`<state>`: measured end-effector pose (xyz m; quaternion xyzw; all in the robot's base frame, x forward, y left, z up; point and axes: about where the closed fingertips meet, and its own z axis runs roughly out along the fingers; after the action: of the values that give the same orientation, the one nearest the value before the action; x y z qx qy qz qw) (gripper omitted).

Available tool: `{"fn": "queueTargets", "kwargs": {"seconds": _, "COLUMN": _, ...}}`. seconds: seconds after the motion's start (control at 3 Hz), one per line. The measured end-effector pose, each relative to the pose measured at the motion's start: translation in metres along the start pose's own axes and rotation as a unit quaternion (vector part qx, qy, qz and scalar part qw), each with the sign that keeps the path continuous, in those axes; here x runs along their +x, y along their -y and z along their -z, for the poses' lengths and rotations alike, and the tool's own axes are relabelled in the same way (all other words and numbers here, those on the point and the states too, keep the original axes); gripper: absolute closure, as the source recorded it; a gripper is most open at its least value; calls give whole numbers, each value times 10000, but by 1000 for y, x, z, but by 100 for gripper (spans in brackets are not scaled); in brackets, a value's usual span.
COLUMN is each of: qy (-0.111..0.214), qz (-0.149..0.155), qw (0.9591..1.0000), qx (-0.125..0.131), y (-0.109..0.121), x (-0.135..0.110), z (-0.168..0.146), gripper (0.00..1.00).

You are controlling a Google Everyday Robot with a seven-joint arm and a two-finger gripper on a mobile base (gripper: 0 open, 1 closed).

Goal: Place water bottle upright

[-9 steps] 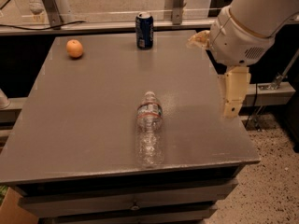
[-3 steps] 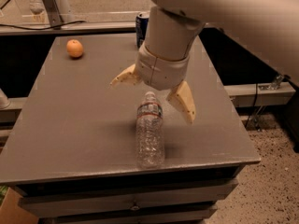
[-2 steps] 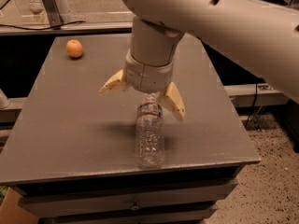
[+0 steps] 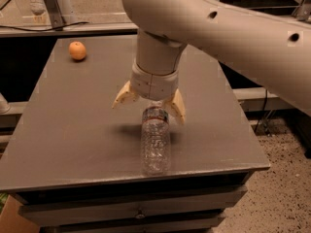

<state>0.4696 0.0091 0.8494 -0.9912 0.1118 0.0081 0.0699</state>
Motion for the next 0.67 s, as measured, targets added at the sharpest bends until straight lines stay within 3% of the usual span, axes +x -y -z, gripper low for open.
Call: {"fn": "queueTargets", "kwargs": {"seconds": 0.67, "qy": 195, "qz": -102, "qw": 9998, "qx": -31, "y": -24, "x": 0, "z": -25, "gripper": 62}}
